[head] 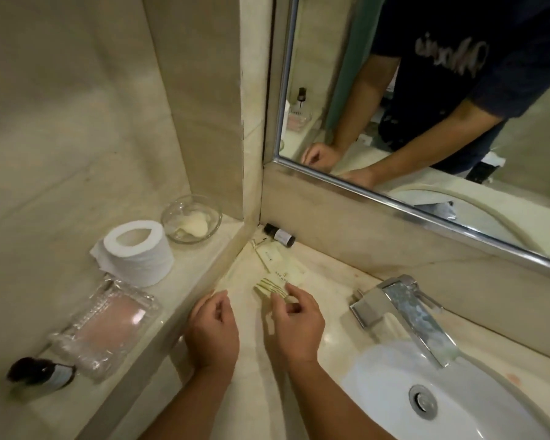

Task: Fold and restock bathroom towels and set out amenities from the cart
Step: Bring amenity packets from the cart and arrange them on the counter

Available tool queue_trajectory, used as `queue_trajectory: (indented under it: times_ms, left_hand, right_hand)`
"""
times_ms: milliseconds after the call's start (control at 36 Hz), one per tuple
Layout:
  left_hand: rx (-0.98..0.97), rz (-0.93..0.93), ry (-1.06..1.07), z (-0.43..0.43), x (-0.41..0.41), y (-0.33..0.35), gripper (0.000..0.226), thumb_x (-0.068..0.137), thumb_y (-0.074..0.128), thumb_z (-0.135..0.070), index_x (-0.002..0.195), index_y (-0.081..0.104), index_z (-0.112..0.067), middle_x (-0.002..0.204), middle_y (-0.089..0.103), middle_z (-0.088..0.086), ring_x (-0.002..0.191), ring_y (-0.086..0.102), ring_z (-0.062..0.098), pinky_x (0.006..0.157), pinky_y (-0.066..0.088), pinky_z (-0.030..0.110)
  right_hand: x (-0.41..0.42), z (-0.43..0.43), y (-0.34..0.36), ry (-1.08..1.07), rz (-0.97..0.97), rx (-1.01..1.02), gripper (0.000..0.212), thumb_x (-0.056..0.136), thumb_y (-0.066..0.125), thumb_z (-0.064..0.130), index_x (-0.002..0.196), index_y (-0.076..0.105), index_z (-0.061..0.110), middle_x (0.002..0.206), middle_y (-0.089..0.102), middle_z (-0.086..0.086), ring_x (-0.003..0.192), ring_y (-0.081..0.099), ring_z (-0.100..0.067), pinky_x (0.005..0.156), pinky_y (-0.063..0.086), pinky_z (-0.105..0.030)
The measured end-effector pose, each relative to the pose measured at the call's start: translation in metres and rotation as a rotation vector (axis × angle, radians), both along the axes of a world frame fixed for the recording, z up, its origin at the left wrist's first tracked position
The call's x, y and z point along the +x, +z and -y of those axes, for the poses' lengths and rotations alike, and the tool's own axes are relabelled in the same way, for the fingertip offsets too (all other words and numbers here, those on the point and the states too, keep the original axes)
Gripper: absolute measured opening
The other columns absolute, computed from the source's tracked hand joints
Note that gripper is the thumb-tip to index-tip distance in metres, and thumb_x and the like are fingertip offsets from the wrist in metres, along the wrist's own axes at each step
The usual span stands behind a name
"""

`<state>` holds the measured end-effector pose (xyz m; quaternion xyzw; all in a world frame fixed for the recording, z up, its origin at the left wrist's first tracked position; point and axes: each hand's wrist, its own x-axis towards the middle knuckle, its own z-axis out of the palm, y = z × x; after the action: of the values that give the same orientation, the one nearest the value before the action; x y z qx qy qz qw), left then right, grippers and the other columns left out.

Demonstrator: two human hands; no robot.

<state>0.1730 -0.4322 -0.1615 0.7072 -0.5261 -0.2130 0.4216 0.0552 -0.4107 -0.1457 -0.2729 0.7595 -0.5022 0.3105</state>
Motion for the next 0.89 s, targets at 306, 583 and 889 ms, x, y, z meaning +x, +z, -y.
queue_trajectory:
  times_ms: [306,583,889]
  left_hand:
    - [0.005,-0.503,0.094,-0.066,0.012,0.089,0.034,0.079,0.084,0.002,0.083,0.059,-0.020,0.065,0.063,-0.001,0.058,0.059,0.009,0.059,0.046,0.015]
    - [-0.140,-0.623,0.118,-0.133,0.016,0.215,0.017,0.090,0.075,-0.005,0.101,0.072,-0.018,0.084,0.074,0.008,0.077,0.073,0.021,0.065,0.050,0.021]
    - [-0.460,-0.687,0.125,-0.247,0.057,0.312,0.011,0.101,0.054,0.005,0.103,0.055,-0.006,0.071,0.067,0.004,0.059,0.059,0.014,0.061,0.056,0.027]
  right_hand:
    - [-0.005,-0.067,0.085,-0.152,0.218,-0.186,0.022,0.085,0.081,0.007,0.096,0.066,0.021,0.084,0.071,-0.008,0.065,0.064,-0.014,0.071,0.062,-0.045]
    - [-0.006,-0.118,0.190,0.017,0.271,-0.417,0.022,0.095,0.069,0.005,0.108,0.069,0.023,0.086,0.070,0.006,0.072,0.068,-0.008,0.056,0.054,-0.021]
    - [0.045,-0.188,0.300,0.449,0.328,-0.645,0.022,0.103,0.060,0.021,0.089,0.060,0.004,0.074,0.061,-0.007,0.063,0.056,-0.021,0.057,0.051,-0.025]
